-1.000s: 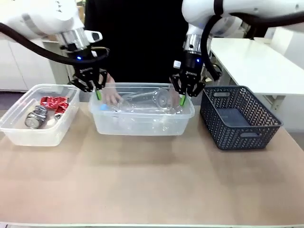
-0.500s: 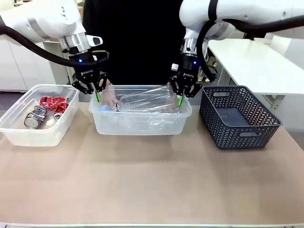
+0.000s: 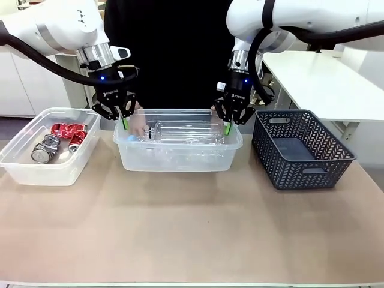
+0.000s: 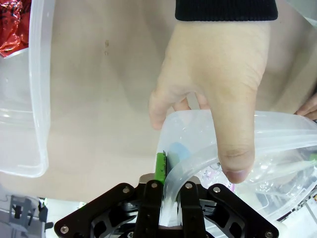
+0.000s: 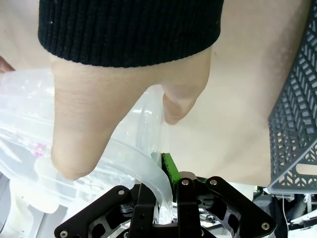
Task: Sort the waste into each basket.
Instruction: Release the Organizing box you were holding.
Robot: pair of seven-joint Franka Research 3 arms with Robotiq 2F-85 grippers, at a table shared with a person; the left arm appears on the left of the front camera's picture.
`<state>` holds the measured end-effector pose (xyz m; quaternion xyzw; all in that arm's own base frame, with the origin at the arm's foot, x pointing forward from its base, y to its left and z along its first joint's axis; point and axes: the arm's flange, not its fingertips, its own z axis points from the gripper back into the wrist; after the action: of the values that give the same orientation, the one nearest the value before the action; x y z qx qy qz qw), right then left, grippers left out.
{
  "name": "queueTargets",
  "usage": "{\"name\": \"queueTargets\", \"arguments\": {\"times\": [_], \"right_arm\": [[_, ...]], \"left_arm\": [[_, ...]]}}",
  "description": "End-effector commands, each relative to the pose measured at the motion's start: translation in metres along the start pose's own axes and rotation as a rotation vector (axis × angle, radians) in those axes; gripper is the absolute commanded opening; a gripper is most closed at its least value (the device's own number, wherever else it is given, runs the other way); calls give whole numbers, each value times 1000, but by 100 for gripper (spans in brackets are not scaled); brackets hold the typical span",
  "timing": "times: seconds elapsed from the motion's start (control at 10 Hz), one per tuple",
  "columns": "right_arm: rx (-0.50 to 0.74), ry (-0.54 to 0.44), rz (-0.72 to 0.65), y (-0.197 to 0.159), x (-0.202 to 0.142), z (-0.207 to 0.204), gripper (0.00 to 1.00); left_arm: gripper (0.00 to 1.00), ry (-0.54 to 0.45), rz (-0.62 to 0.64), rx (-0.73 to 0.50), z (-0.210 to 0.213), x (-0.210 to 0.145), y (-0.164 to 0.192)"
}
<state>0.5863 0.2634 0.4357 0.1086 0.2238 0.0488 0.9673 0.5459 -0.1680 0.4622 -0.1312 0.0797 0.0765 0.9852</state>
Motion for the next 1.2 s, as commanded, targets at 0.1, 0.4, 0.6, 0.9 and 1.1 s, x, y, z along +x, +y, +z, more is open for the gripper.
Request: {"name": "queueTargets", "arguments": {"times": [0.1, 0.4, 0.6, 0.9, 1.1], "right_arm": [[0, 0, 0, 0, 0, 0, 7], [75, -253, 47, -16, -43, 6, 100], [109, -361, 85, -21, -64, 11, 100], [204, -528, 191, -34, -88, 16, 100], [239, -696, 223, -44, -101, 13, 100]], "left_arm": [[21, 0, 0, 0, 0, 0, 0], [100, -91, 2, -14, 9, -18, 1], [100, -148, -7, -35, 20, -35, 5], [100, -291, -116, -112, 31, -63, 19], [100, -449, -197, -169, 21, -72, 31]]}}
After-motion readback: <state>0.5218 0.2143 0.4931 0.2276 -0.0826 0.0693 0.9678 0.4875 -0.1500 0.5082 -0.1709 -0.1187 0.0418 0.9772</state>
